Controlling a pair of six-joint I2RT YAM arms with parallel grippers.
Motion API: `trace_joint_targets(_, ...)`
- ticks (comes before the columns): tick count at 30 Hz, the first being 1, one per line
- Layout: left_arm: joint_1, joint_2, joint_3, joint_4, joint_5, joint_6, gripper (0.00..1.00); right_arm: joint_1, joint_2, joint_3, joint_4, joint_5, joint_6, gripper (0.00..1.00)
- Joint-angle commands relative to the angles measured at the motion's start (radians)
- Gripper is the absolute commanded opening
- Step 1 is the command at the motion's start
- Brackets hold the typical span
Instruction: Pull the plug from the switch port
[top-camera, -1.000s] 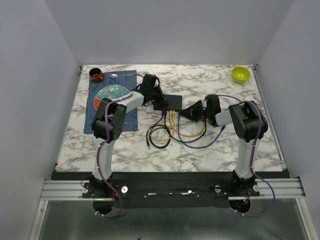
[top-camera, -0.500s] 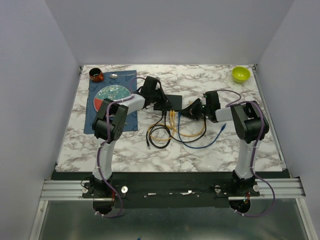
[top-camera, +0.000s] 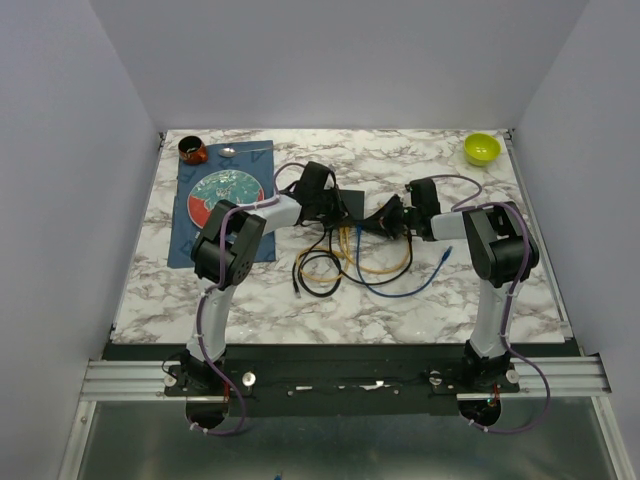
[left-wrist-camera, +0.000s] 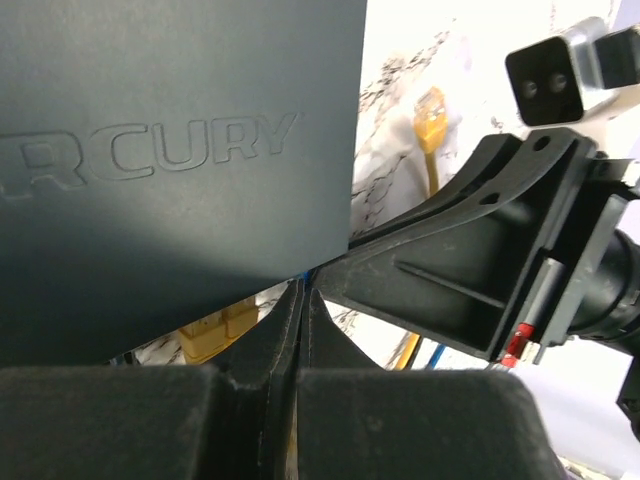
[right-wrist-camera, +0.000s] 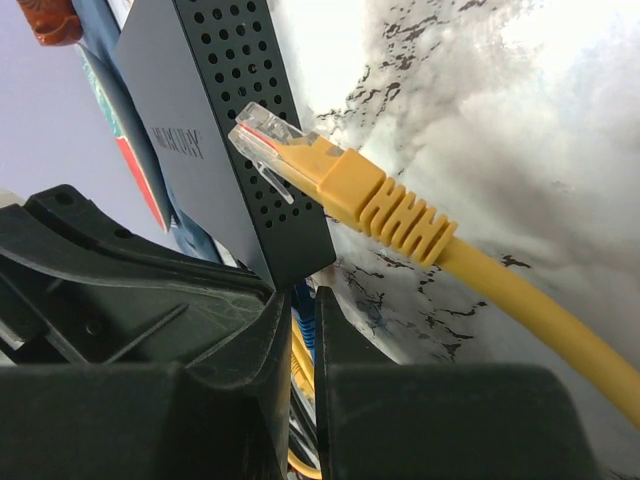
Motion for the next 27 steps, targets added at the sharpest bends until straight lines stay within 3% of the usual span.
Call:
trace_joint_targets(1,0.001,0.02,0.002,-0.046,-0.006,0.0,0.04,-0.004,0.001,-0.004,-0.113,0.057,-0.047,0.01)
trace_joint_targets(27,0.006,0.07,0.102,-0.057,-0.054,-0.058,0.04,0.022,-0.025,-0.025,-0.217,0.0,-0.136,0.01)
